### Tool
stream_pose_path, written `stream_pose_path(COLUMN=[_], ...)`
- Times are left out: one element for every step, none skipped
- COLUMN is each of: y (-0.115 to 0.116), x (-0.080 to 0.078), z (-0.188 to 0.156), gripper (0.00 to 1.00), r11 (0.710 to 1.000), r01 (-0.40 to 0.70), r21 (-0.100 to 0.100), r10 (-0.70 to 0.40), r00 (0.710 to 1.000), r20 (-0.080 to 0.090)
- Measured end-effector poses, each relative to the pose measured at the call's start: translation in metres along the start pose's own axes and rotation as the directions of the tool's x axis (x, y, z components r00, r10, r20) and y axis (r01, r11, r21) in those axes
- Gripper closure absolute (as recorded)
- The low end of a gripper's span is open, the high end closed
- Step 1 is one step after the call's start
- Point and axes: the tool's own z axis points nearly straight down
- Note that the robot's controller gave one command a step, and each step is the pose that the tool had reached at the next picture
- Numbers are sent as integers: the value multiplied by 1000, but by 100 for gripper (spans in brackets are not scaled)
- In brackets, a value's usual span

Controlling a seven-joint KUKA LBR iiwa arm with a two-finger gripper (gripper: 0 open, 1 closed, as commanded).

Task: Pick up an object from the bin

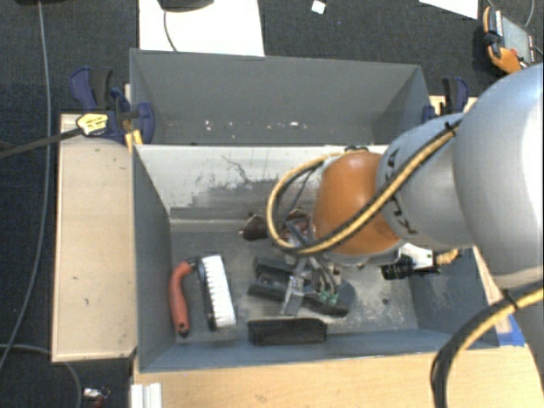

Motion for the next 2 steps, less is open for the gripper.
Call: stream_pose_path(y=[0, 0], x=[2, 2], z=[-11, -15], gripper=[100, 100], r11=[1000, 1000], r01=[-2, -2], r21=[2, 1], r10=[2, 2], r00=[1000, 1000], r20=[-8, -8])
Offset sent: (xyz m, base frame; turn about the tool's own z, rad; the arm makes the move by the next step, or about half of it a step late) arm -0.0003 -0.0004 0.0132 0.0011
